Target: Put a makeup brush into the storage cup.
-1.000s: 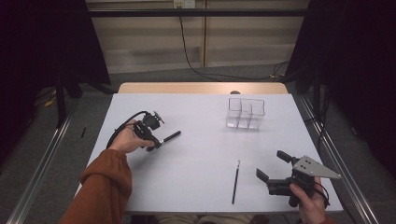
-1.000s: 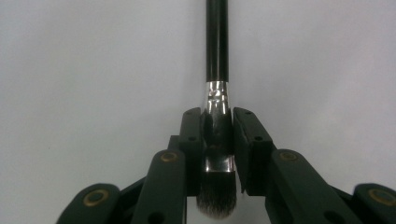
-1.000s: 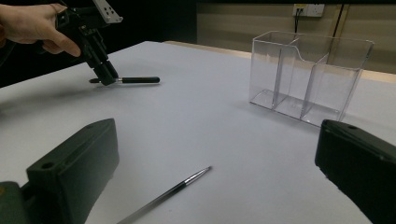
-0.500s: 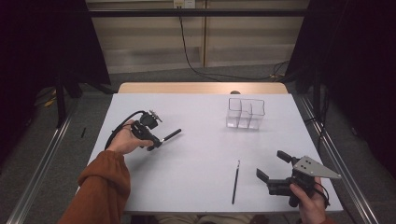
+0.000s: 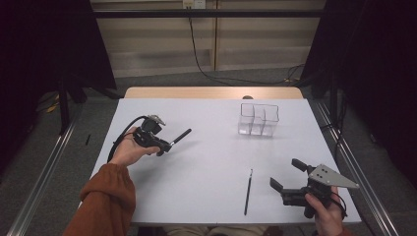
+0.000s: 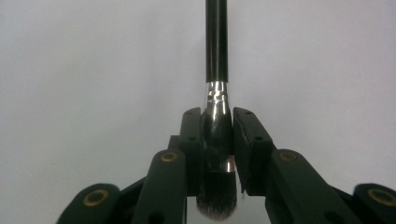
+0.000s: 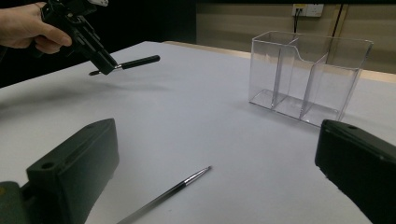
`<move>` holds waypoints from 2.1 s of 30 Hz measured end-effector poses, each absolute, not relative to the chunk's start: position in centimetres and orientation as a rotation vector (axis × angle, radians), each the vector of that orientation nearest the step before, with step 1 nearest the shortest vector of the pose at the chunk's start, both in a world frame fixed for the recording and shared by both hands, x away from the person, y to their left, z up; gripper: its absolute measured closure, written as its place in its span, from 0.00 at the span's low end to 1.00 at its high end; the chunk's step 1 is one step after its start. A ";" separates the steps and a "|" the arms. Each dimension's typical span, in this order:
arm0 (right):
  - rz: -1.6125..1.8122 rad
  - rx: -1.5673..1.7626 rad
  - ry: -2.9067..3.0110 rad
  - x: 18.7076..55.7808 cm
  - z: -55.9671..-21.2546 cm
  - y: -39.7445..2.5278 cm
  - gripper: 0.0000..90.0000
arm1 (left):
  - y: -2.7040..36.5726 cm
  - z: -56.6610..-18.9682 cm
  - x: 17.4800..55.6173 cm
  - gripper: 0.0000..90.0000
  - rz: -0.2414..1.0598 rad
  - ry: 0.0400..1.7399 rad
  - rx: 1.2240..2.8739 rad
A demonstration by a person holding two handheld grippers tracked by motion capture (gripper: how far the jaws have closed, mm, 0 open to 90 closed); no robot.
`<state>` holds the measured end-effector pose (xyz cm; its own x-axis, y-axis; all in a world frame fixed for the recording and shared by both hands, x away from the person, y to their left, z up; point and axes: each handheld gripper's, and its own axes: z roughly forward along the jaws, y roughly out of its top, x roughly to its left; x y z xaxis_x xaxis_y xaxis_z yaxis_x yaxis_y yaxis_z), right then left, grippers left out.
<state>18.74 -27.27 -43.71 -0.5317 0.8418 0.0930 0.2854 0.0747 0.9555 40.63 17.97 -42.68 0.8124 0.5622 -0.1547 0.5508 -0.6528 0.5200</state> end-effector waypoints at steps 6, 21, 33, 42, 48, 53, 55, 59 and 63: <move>1.472 1.113 1.864 18.8 -43.7 -27.3 0.00 | 18.5 -42.4 40.2 0.83 0.055 0.813 2.384; 1.472 1.112 1.862 18.7 -43.7 -27.3 0.00 | 19.5 -41.9 39.3 0.83 0.101 0.839 2.249; 1.471 1.114 1.862 18.8 -43.7 -27.2 0.00 | 20.1 -40.8 38.0 0.83 0.169 0.821 2.102; 1.474 1.119 1.860 18.8 -43.7 -27.2 0.00 | 20.3 -39.8 36.9 0.83 0.200 0.779 2.026; 1.473 1.118 1.861 18.8 -43.7 -27.2 0.00 | 20.3 -39.3 36.3 0.83 0.203 0.758 1.995; 1.474 1.113 1.860 18.8 -43.7 -27.2 0.00 | 20.0 -39.2 35.5 0.83 0.195 0.716 1.996; 1.475 1.112 1.860 18.8 -43.7 -27.2 0.00 | 20.0 -39.1 35.2 0.83 0.188 0.703 1.997; 1.476 1.112 1.860 18.8 -43.7 -27.2 0.00 | 19.8 -39.0 34.7 0.83 0.190 0.686 1.992; 1.478 1.113 1.860 18.8 -43.7 -27.2 0.00 | 19.6 -38.8 34.1 0.83 0.181 0.658 1.987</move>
<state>18.82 -27.17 -43.69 -0.5323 0.8411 0.0960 0.2831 0.0700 0.9565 34.06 19.65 -38.75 0.8412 0.5202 -0.1478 0.3717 -0.3576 0.8567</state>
